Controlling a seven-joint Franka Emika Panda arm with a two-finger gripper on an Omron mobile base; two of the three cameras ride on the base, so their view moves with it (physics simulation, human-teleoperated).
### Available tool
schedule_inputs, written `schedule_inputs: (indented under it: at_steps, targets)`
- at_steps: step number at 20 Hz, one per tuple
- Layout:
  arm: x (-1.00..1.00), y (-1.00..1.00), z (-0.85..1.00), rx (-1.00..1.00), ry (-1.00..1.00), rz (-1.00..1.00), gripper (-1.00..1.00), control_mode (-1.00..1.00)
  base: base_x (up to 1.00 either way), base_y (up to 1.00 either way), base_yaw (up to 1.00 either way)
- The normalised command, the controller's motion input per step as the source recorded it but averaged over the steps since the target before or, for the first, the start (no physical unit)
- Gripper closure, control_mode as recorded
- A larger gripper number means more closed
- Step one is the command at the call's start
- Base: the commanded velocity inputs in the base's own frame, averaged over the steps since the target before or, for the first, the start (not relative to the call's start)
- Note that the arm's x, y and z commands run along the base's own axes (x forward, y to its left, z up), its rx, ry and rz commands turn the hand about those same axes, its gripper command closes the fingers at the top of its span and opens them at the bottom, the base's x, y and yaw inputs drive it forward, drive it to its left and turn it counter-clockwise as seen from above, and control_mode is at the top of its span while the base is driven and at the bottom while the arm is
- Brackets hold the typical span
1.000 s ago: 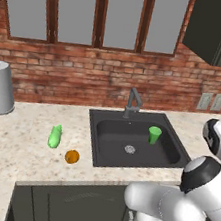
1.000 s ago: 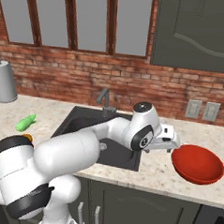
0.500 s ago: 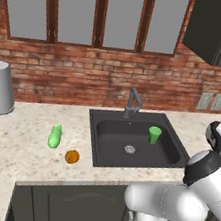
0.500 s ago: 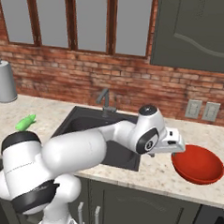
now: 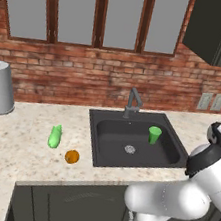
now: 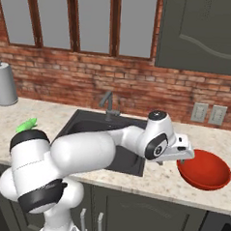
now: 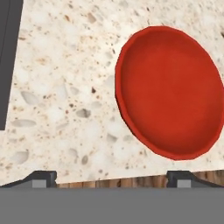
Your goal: Remove the corn and orange from the sink. Then move the bowl and cup from the counter to the sink for washing.
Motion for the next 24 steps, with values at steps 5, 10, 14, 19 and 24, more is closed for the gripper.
schedule_inputs:
  at_steps: [5, 10, 14, 19, 24]
  targets:
    - [0.05, -0.05, -0.12, 0.00, 0.01, 0.08, -1.00, -1.00, 0.00, 0.00, 0.00]
    - [0.10, 0.00, -0.15, 0.00, 0.00, 0.12, -1.00, -1.00, 0.00, 0.00, 0.00]
    - [0.12, -0.01, -0.16, 0.00, 0.00, 0.14, -1.00, -1.00, 0.00, 0.00, 0.00]
    - [0.16, -0.07, -0.19, 0.00, 0.00, 0.10, -1.00, -1.00, 0.00, 0.00, 0.00]
    - [0.18, -0.12, -0.17, 0.00, 0.00, 0.08, -1.00, -1.00, 0.00, 0.00, 0.00]
